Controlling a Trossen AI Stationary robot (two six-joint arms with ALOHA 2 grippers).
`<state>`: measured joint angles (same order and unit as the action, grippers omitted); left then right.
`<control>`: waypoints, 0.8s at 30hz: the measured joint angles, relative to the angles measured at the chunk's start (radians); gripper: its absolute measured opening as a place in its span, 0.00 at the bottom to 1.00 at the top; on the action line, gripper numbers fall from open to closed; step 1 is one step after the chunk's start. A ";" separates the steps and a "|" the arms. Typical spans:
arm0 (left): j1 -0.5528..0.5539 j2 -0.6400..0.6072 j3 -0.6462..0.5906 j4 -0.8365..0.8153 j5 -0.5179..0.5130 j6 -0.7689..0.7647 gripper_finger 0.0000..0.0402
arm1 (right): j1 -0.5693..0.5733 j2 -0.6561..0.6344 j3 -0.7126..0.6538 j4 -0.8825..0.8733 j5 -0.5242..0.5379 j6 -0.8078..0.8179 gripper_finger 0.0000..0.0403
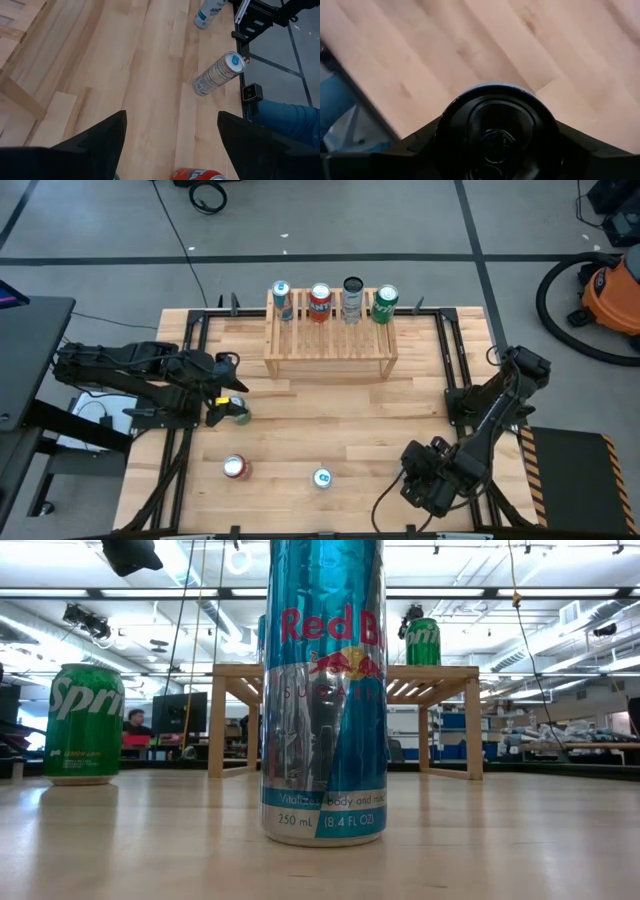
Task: Place canned beverage on shelf
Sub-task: Put the white-blue soda can on the shelf aligned with the other white-blue soda can
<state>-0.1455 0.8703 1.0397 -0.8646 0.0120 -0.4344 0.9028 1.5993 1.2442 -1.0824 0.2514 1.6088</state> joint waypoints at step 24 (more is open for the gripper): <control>0.000 0.000 0.000 -0.067 0.039 0.034 0.78 | -0.679 0.001 0.470 -0.142 -0.132 -1.133 0.66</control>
<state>-0.1455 0.8703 1.0397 -0.9316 0.0509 -0.4000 0.2241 1.6005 1.7139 -1.2249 0.1191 0.4760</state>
